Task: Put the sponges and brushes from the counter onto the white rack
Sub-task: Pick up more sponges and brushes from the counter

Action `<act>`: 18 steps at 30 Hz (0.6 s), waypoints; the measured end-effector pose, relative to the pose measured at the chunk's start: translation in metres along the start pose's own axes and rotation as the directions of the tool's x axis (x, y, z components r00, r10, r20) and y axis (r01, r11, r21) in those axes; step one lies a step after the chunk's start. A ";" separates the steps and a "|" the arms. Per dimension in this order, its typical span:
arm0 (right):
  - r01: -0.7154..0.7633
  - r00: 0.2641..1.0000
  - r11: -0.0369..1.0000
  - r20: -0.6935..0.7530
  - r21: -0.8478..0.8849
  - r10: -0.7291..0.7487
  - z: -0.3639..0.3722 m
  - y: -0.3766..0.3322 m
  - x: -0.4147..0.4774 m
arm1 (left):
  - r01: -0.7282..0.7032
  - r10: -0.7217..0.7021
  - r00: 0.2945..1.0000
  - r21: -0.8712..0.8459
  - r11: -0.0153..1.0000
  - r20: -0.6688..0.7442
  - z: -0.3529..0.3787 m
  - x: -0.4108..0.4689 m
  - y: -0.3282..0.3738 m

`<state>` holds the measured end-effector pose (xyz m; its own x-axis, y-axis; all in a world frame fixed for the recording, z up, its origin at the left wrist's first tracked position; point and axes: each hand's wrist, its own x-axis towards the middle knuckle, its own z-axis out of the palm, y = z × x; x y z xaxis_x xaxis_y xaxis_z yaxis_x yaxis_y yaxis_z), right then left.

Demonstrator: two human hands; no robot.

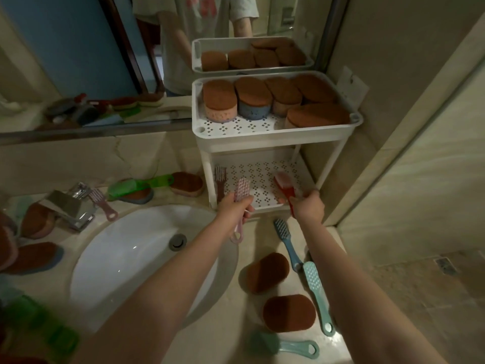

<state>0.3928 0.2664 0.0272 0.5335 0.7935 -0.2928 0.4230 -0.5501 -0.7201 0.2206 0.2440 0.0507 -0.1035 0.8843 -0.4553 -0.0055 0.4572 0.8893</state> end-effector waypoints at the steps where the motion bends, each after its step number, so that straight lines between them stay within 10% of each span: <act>1: -0.016 1.000 1.000 -0.007 0.011 0.016 -0.003 0.003 -0.003 | 0.003 -0.003 1.000 -0.006 1.000 0.001 0.001 0.000 -0.001; 6: -0.148 0.988 0.933 0.004 0.329 0.155 -0.010 0.026 -0.017 | 0.022 -0.022 1.000 -0.016 1.000 0.000 0.006 0.000 -0.006; 11: -0.421 0.891 0.770 0.379 0.480 0.251 -0.016 0.045 -0.043 | 0.033 -0.033 0.999 -0.030 0.999 0.007 0.005 0.001 -0.011; 18: -0.367 0.924 0.641 0.343 0.674 0.169 -0.008 0.029 -0.040 | 0.030 -0.029 0.999 -0.039 0.999 0.024 0.000 -0.002 -0.009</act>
<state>0.3894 0.2164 0.0235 0.3135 0.7295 -0.6079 -0.4183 -0.4687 -0.7781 0.2212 0.2388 0.0438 -0.0790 0.8725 -0.4822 -0.0477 0.4799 0.8760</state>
